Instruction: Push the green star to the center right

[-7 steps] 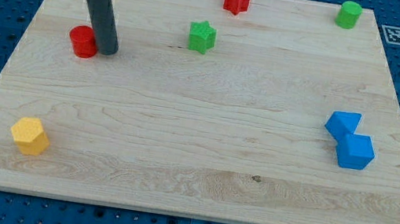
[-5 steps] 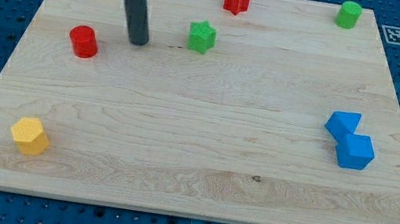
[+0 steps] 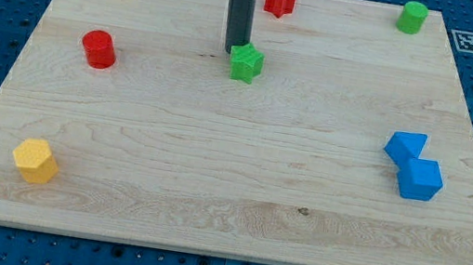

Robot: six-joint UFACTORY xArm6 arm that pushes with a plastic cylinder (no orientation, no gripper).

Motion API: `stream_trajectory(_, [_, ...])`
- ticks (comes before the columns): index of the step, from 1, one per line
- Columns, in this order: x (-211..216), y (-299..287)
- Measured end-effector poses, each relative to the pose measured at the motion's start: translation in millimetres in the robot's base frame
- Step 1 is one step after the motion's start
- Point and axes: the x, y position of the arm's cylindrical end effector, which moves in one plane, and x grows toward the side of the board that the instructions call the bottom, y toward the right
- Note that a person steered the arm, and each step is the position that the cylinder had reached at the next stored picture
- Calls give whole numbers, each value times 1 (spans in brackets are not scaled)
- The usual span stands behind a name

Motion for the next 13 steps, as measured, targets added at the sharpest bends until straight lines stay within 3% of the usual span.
stream_trajectory(6, [-5,0])
stream_trajectory(13, [-38,0])
